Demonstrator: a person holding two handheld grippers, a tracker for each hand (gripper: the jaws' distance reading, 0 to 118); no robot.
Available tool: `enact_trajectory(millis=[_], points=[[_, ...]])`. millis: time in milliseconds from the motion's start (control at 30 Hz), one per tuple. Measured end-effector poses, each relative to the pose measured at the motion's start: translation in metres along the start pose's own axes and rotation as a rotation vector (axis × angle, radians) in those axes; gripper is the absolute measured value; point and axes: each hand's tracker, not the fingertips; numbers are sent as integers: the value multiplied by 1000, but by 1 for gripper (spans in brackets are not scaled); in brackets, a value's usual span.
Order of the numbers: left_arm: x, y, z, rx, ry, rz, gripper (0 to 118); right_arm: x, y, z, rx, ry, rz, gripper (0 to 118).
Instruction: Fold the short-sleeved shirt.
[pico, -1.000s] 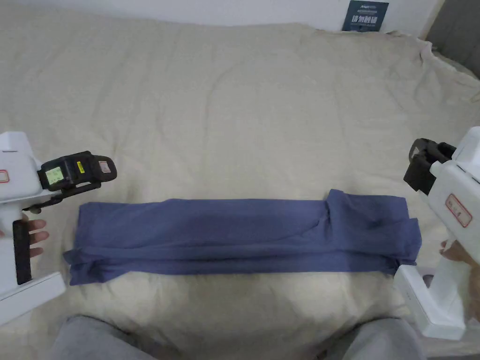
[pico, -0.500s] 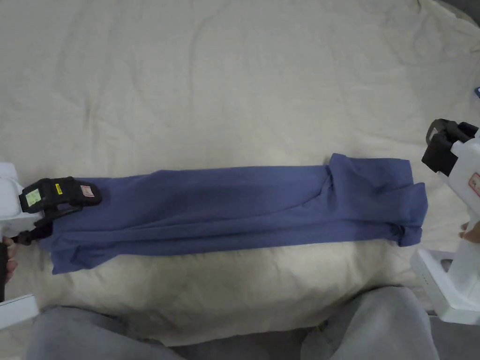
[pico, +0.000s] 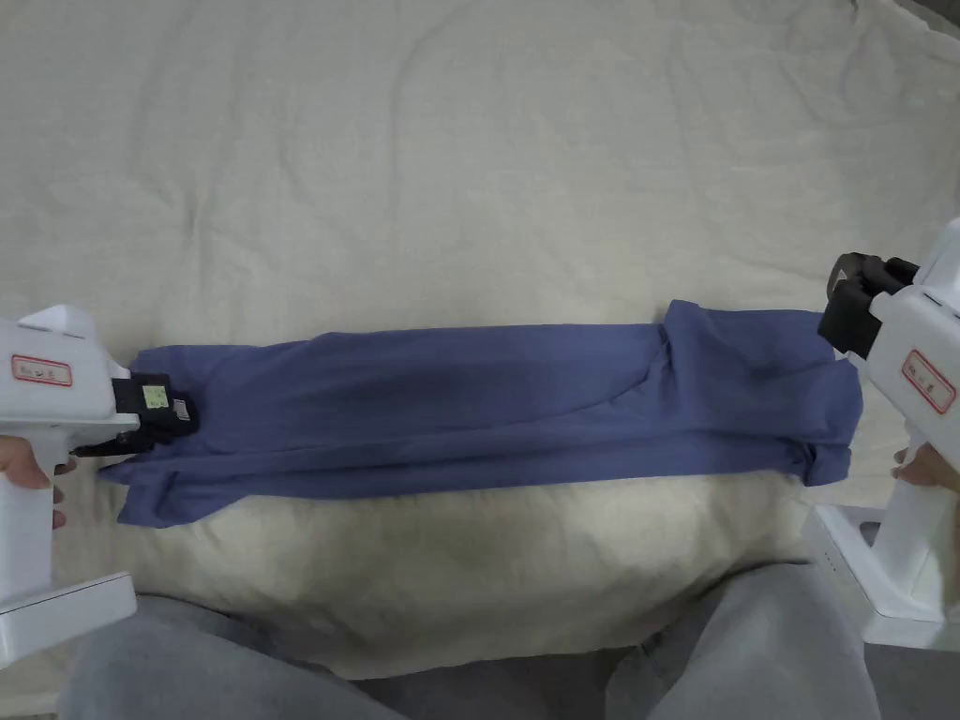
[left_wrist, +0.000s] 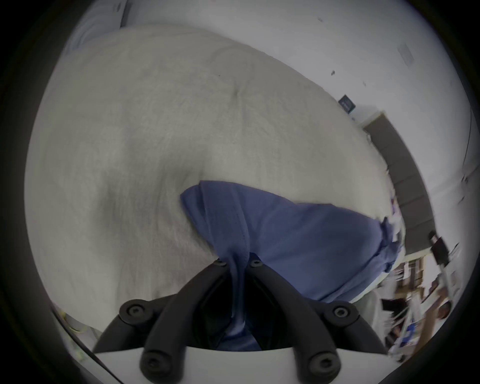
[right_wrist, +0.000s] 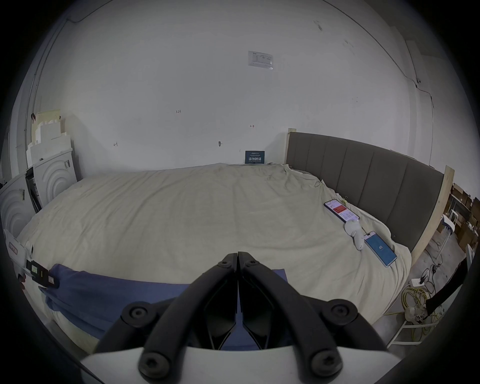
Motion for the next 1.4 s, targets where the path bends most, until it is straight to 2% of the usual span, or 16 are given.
enact_trajectory(millis=[267,367,500,633,800,900,1000,1067,1100,1133,1200,1233,1333,1400], points=[[43,22,57,72,6,-2,4,24,6,11,37,14,-56,0],[70,24,87,101,-85,19,4,33,7,15,54,17,-66,0],[125,20,104,112,-170,-52,3,44,8,16,66,25,-81,0],[181,16,83,68,-220,-76,3,55,7,21,83,30,-97,0],[252,9,27,-25,-295,-72,3,72,5,29,95,14,-127,0],[295,2,-9,-68,-289,-125,3,83,4,33,99,-7,-133,0],[325,-6,-48,-93,-209,-159,4,93,1,37,96,-25,-148,0],[338,-12,-72,-87,-136,-180,16,98,-1,40,94,-39,-149,0],[341,-15,-79,-82,-127,-183,29,101,-2,40,93,-43,-153,0],[344,-17,-87,-86,-120,-182,61,103,-3,40,89,-47,-160,0],[344,-19,-92,-94,-160,-193,107,105,-5,39,81,-53,-175,0],[345,-19,-92,-97,-182,-195,118,105,-6,40,81,-52,-180,0],[339,-10,-70,-33,-293,-189,118,104,-5,39,79,-48,-168,0],[331,0,-56,5,-281,-200,118,101,-4,37,77,-40,-158,0]])
